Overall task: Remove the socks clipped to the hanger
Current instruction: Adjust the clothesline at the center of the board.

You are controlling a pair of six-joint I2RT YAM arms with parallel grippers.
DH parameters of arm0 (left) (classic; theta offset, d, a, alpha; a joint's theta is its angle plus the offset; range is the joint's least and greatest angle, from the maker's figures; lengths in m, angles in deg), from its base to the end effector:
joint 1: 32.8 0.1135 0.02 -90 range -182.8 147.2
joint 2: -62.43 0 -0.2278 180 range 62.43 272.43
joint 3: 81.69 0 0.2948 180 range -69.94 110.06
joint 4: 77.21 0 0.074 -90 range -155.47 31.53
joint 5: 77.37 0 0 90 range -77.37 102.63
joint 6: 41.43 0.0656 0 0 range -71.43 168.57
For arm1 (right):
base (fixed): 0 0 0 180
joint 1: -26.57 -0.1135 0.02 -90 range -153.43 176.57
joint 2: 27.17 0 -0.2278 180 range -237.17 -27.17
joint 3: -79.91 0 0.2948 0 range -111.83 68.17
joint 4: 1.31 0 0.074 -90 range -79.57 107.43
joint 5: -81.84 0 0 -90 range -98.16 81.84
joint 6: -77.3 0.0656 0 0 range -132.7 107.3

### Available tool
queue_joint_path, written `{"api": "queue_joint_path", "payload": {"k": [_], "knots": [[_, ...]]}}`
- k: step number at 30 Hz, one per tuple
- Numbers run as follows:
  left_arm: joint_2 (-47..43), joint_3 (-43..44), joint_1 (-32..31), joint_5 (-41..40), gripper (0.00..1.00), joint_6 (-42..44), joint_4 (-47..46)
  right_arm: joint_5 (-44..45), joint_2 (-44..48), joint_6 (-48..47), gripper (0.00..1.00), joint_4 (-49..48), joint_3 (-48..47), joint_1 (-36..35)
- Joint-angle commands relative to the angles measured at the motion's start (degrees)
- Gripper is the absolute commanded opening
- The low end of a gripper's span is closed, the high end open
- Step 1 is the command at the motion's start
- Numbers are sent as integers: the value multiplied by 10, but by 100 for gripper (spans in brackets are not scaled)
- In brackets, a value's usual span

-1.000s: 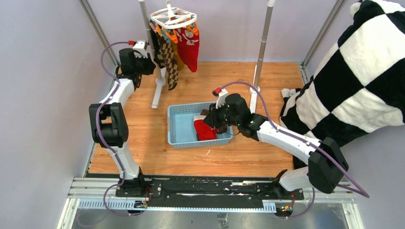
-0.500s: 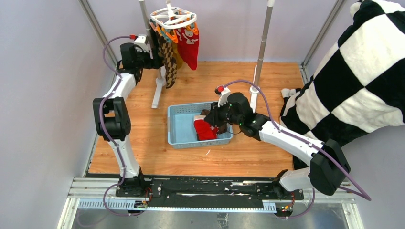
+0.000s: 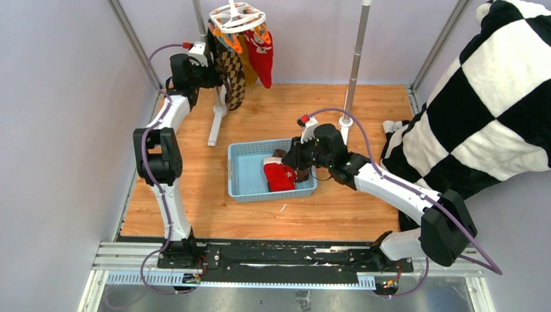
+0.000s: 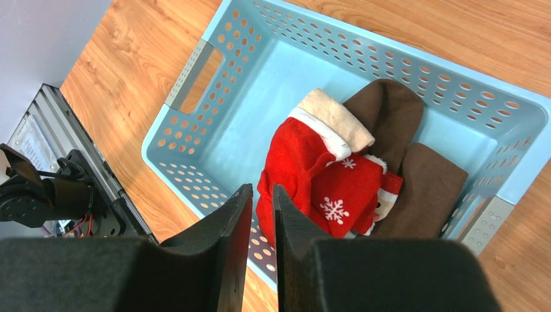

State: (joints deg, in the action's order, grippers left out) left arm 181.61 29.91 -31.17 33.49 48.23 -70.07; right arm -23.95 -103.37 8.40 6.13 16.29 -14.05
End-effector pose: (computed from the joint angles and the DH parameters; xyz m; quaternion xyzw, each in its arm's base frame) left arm 0.5546 -0.0076 0.2391 0.0972 0.7806 -0.1366 0.6022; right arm 0.2785 0.2624 0.2236 -0.2152 0.7864 0.3879 0.4299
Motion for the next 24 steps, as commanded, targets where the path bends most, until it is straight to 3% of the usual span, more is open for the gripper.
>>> {"api": "queue_joint_path", "payload": {"k": [1, 8, 16, 21, 24], "knots": [[-44, -30, -7, -11, 27, 2, -6, -21, 4, 8, 23, -5, 10, 11], [-114, -109, -7, -43, 17, 22, -21, -26, 12, 15, 22, -15, 20, 11], [-210, -223, -7, -59, 13, 20, -22, -22, 37, 23, 22, -21, 38, 11], [-270, -288, -7, -64, 16, 23, -19, -11, 47, 28, 32, -33, 46, 7], [-305, -313, -7, -69, 27, 21, -4, 12, 54, 23, 41, -39, 43, -4]]}}
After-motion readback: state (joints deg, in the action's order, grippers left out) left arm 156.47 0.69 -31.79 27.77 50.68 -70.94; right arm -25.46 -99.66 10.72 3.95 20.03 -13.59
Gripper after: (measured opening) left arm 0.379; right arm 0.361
